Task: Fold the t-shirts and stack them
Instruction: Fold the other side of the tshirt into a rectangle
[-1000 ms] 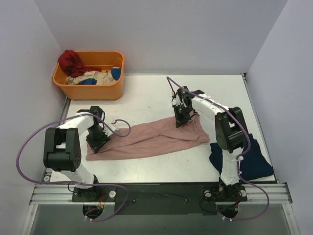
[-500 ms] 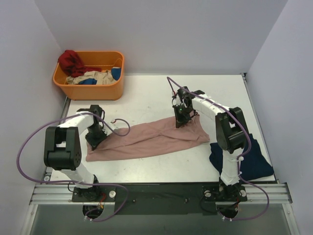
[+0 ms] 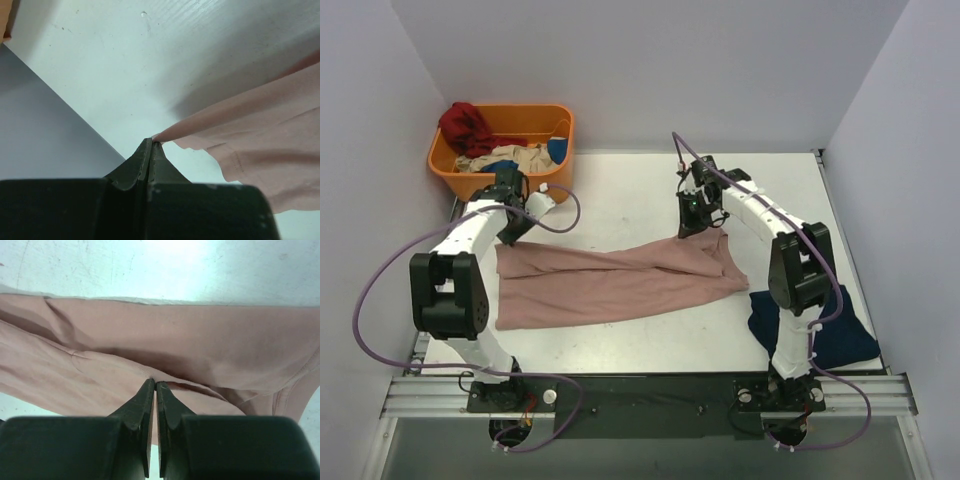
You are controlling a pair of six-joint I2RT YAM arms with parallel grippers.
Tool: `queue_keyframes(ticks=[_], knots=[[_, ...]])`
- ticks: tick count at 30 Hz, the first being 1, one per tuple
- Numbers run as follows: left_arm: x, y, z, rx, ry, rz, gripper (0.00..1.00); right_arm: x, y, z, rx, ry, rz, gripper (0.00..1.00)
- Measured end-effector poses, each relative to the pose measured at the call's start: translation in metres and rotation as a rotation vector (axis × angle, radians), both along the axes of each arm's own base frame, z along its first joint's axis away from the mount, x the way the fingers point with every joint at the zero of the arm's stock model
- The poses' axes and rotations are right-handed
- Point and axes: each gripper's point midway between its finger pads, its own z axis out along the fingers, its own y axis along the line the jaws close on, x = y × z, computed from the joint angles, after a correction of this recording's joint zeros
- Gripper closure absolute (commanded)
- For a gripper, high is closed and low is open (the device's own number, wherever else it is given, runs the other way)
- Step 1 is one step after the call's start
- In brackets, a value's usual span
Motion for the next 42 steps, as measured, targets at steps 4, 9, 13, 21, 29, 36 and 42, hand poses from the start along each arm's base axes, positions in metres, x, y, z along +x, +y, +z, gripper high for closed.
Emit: queue_keyframes(ticks=[4,9,13,21,29,36,42], knots=[[0.000,0.000,-0.002,0.005,0.000,-0.011,1.00,-0.011,0.004,0.009,0.022,-0.009,0.022,1.00],[-0.047,0.004,-0.030,0.032,0.136,-0.078,1.00,-0.064,0.020,0.016,0.060,0.039,0.115,1.00],[-0.092,0.007,-0.045,0.042,0.272,-0.133,1.00,-0.113,0.033,0.007,0.096,0.131,0.206,1.00],[-0.123,0.008,-0.061,0.045,0.374,-0.174,1.00,-0.156,0.034,-0.010,0.134,0.279,0.249,1.00],[-0.120,0.012,-0.064,0.069,0.391,-0.185,0.94,-0.159,0.041,-0.009,0.175,0.298,0.263,0.91],[-0.119,0.013,-0.061,0.075,0.417,-0.204,0.43,-0.175,0.045,-0.011,0.216,0.356,0.285,0.53],[-0.112,0.010,-0.042,0.056,0.441,-0.208,0.41,-0.181,0.038,-0.003,0.213,0.355,0.277,0.54]])
